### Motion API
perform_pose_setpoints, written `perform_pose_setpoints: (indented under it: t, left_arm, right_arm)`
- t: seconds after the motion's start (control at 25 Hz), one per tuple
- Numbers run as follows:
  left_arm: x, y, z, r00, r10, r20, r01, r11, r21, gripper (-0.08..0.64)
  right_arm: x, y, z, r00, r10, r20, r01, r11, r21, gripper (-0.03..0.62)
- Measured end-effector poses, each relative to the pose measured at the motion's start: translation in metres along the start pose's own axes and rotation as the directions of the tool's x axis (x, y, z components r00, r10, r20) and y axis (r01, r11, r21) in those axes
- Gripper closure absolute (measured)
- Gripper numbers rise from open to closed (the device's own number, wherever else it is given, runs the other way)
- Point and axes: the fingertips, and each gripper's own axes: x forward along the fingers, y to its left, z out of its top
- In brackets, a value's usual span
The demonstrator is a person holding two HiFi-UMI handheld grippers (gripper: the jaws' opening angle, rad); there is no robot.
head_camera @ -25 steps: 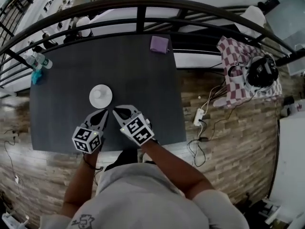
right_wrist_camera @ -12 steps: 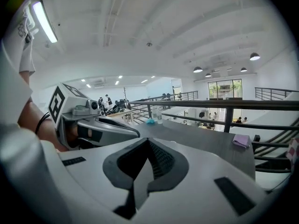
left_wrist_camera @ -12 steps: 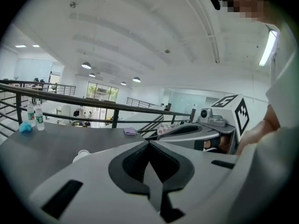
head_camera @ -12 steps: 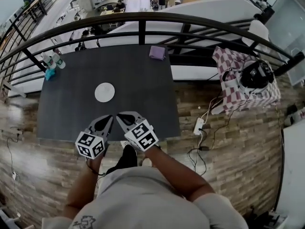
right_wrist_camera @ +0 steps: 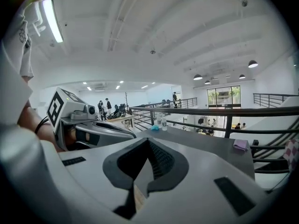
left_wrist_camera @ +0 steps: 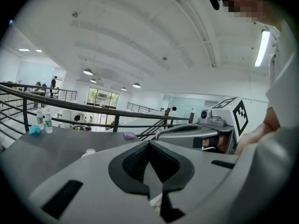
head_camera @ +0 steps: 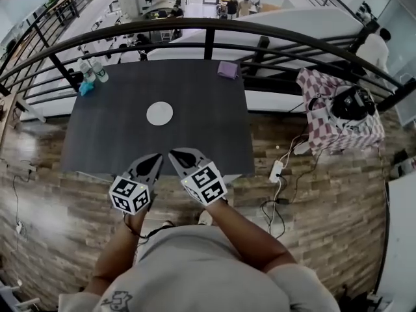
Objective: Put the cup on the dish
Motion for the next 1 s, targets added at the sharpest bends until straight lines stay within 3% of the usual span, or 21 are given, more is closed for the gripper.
perform_pose_setpoints:
  t: [0.64, 1.0]
  left_arm:
    - [-0.159, -0.017, 0.007, 0.997, -0.070, -0.029, 0.071, 0.996, 0.053, 0.561]
    - [-0.194, 0.013, -0.015, 0.988, -0.156, 0.009, 0.155, 0.986, 0.068, 0.561]
  right_arm:
    - [-0.018, 0.163, 0.043, 0.994, -0.074, 0.084, 0.071, 0.997, 0.036, 0.580]
    - [0.014, 0.208, 0.025, 0.988, -0.141, 0.066, 0.141, 0.990, 0.000, 0.580]
